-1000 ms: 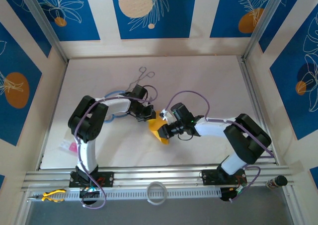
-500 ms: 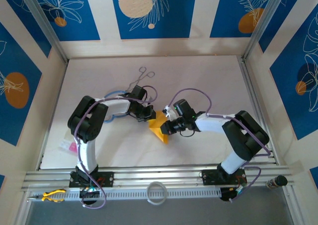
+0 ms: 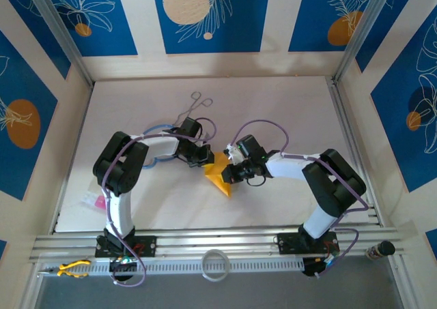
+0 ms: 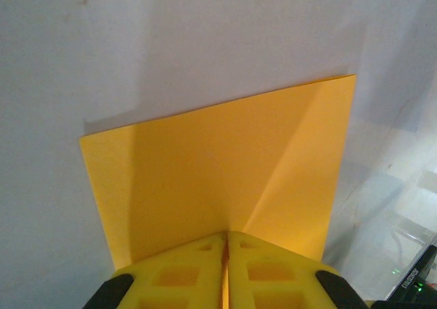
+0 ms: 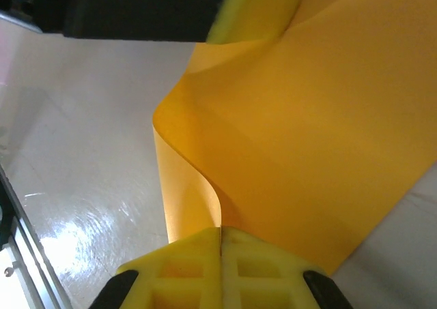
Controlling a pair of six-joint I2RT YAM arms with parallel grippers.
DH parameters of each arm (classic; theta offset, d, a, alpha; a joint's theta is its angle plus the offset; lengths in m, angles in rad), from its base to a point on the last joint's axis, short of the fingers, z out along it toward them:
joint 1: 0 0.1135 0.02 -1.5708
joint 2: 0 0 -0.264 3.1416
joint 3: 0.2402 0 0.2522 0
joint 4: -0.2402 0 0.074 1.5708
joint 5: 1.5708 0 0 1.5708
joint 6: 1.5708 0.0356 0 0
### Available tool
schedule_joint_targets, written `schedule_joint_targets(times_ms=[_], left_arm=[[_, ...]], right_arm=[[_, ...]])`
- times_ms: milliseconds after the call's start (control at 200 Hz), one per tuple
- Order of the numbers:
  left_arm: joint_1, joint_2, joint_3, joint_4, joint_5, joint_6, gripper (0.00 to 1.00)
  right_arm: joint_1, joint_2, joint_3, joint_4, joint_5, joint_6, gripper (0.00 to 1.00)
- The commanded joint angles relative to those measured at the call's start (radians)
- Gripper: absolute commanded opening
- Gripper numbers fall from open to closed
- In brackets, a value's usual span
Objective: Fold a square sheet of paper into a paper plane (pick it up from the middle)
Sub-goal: Third fold the triangle at the center of the table.
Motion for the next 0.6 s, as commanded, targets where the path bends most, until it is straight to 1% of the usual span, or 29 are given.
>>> schedule_joint_targets(times_ms=[0,245,595], left_arm=[[-0.007,0.021,-0.037,-0.048,-0.046,0.016,0.11],[-0.007,0.022,-0.038,-0.045,-0.047,0.014,0.12],[-0.007,0.022,-0.036,-0.043,-0.042,0.011,0.12]], right_arm=[[-0.005,0.013,0.024,-0.03,0.015,-0.016,0.02],[-0.006,0.021,0.036,-0.069,0.057,-0.019,0.02],[-0.002,0.04,0.064,-0.106,0.07,-0.023,0.02]])
